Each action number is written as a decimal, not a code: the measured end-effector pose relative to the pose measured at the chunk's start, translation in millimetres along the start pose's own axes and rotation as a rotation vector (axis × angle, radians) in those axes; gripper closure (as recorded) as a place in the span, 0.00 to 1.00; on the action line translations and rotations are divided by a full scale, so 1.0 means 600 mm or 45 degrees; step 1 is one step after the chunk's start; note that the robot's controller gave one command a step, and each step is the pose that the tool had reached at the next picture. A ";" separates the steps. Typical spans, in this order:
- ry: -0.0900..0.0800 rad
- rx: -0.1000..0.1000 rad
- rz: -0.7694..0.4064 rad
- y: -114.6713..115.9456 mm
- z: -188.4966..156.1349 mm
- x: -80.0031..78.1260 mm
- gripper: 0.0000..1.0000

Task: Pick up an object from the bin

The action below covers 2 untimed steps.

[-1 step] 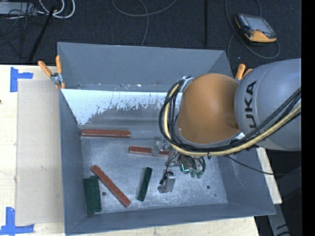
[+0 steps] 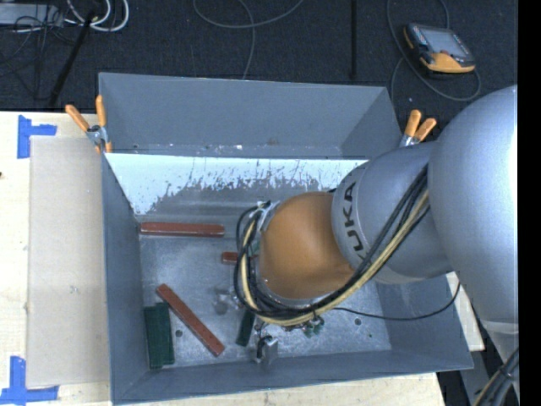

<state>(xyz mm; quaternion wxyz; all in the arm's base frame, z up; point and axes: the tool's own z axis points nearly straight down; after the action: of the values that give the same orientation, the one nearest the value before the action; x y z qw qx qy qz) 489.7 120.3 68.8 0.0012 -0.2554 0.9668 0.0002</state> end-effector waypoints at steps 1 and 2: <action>0.003 -0.001 -0.468 -0.018 -0.052 0.009 0.00; 0.001 -0.003 -0.741 -0.005 -0.054 -0.044 0.00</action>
Offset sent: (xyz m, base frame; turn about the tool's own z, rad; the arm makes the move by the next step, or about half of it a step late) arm 0.0008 -0.0121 0.0312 -0.3692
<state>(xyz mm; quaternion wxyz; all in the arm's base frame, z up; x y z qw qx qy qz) 513.8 130.6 101.2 0.0006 -0.5221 0.8529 0.0008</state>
